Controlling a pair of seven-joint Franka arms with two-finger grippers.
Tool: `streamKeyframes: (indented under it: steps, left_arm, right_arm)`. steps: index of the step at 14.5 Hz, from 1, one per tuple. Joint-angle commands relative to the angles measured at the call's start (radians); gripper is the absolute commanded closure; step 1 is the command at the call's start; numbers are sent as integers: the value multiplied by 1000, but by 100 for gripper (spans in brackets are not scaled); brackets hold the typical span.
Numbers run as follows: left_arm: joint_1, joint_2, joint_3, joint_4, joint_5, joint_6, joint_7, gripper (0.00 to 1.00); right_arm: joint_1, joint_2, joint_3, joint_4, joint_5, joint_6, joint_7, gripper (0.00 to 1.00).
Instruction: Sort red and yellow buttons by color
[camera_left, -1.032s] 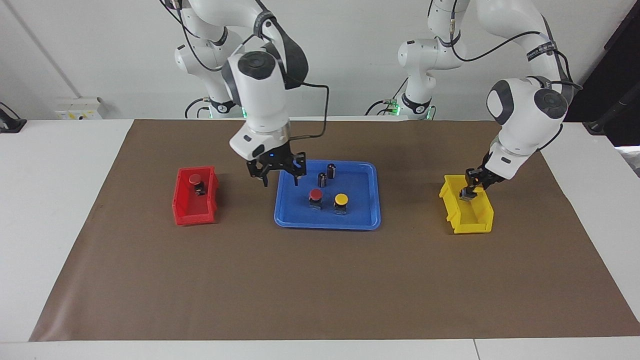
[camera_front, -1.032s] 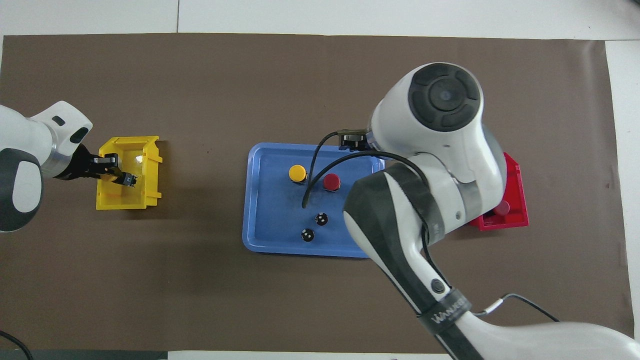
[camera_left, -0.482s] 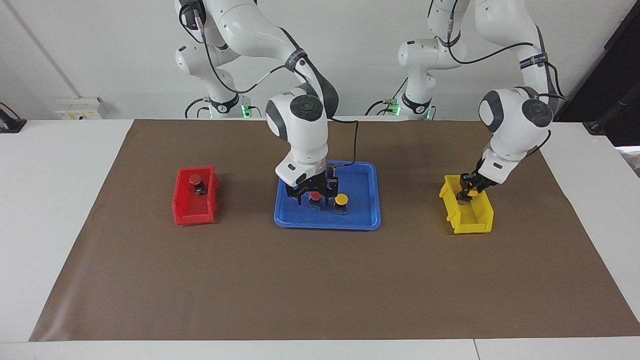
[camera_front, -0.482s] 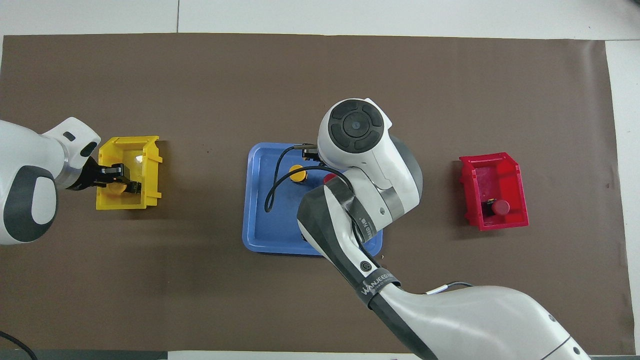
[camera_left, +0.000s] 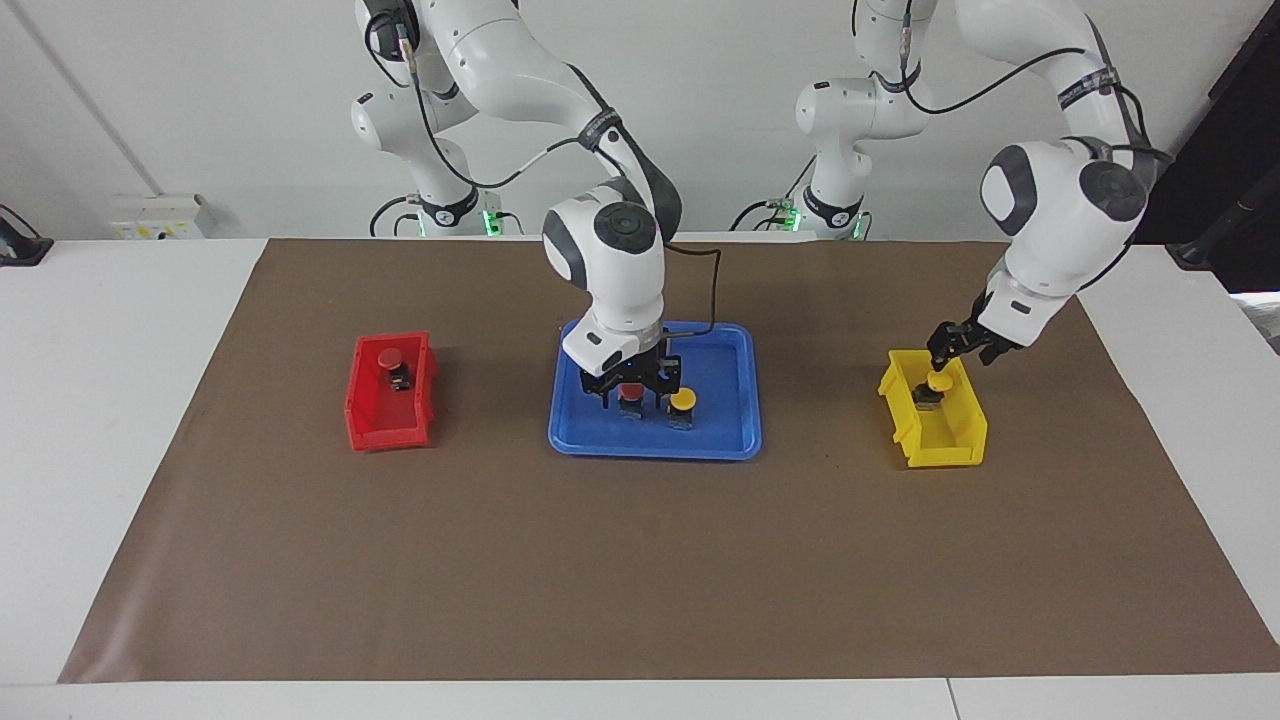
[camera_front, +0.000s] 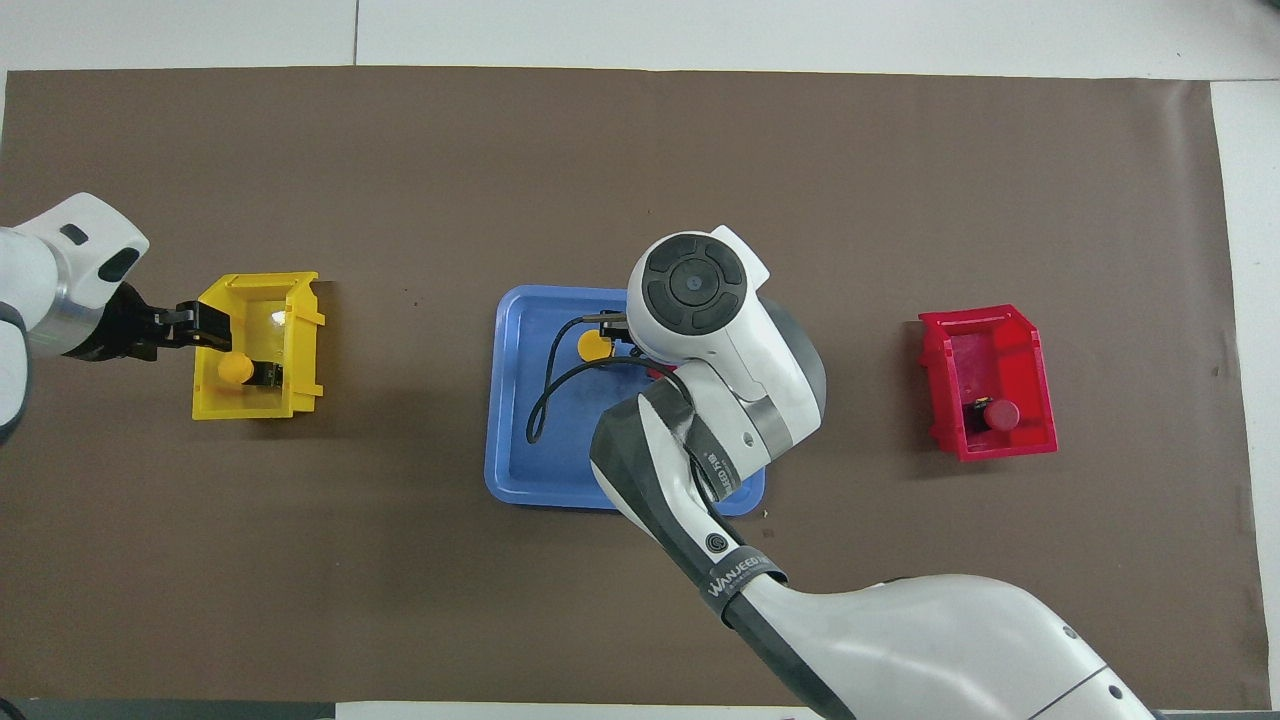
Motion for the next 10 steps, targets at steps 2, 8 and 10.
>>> streamKeyframes:
  steps: [2, 8, 10]
  left_arm:
    - [-89, 9, -9, 50, -5, 19, -109, 15]
    - [-298, 70, -9, 34, -8, 141, -258, 0]
    - [-339, 90, -9, 34, -8, 164, -289, 0]
  right_arm:
    - [6, -38, 1, -59, 1, 25, 12, 20]
    - [15, -46, 1, -74, 1, 18, 8, 26]
    - [15, -48, 1, -76, 1, 16, 5, 38]
